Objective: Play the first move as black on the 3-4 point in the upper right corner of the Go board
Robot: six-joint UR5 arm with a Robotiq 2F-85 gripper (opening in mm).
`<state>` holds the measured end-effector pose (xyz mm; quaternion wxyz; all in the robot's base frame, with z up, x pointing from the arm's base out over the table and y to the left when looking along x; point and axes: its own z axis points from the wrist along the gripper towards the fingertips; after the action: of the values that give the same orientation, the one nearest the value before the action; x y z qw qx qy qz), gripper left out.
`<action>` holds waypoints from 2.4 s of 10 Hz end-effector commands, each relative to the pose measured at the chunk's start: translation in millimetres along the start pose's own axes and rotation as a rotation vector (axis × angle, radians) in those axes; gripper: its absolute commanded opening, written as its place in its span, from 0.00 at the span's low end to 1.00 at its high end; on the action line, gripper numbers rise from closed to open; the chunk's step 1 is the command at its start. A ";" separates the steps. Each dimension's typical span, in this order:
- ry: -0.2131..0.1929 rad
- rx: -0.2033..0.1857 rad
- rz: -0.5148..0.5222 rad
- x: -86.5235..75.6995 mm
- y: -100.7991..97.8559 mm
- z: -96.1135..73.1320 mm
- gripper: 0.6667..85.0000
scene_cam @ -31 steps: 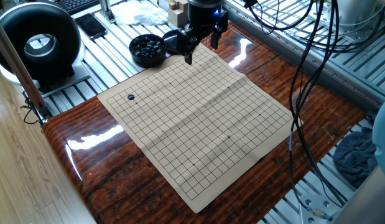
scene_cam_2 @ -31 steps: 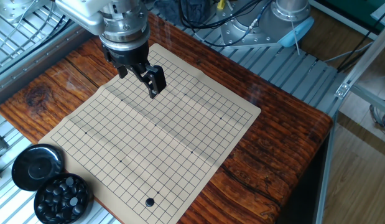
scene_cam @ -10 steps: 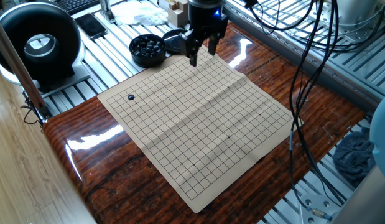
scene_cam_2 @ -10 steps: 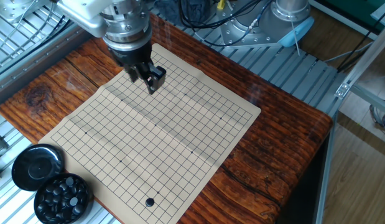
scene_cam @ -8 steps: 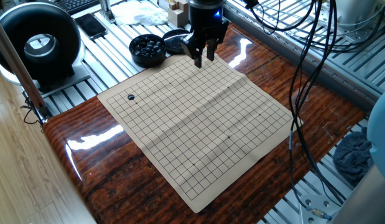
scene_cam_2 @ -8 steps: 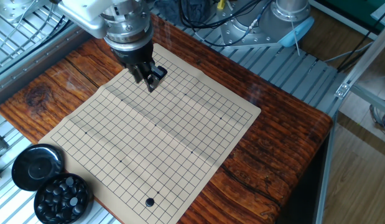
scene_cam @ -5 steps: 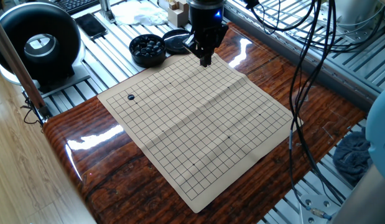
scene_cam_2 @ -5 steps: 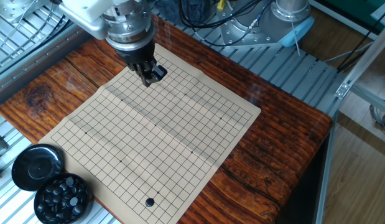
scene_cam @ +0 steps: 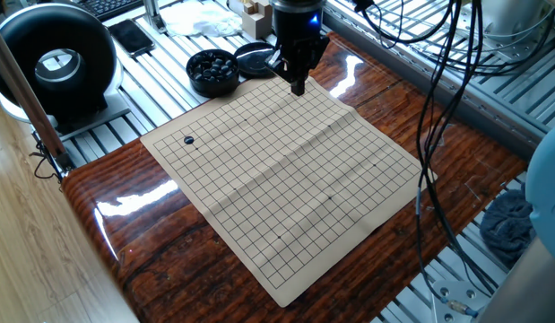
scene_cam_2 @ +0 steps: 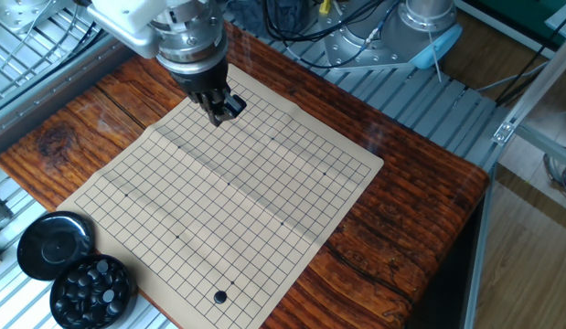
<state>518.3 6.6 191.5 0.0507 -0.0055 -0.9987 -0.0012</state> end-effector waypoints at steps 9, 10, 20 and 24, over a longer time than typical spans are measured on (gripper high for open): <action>-0.142 0.014 0.196 -36.2 -7.4 -3.8 0.01; -0.133 0.024 0.159 -47.6 -12.8 -3.5 0.01; -0.141 -0.013 0.064 -143.5 -12.2 -11.2 0.01; -0.141 -0.020 0.138 -143.7 -11.8 -11.2 0.01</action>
<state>656.7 -9.9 187.5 -0.0143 -0.0571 -0.9983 0.0008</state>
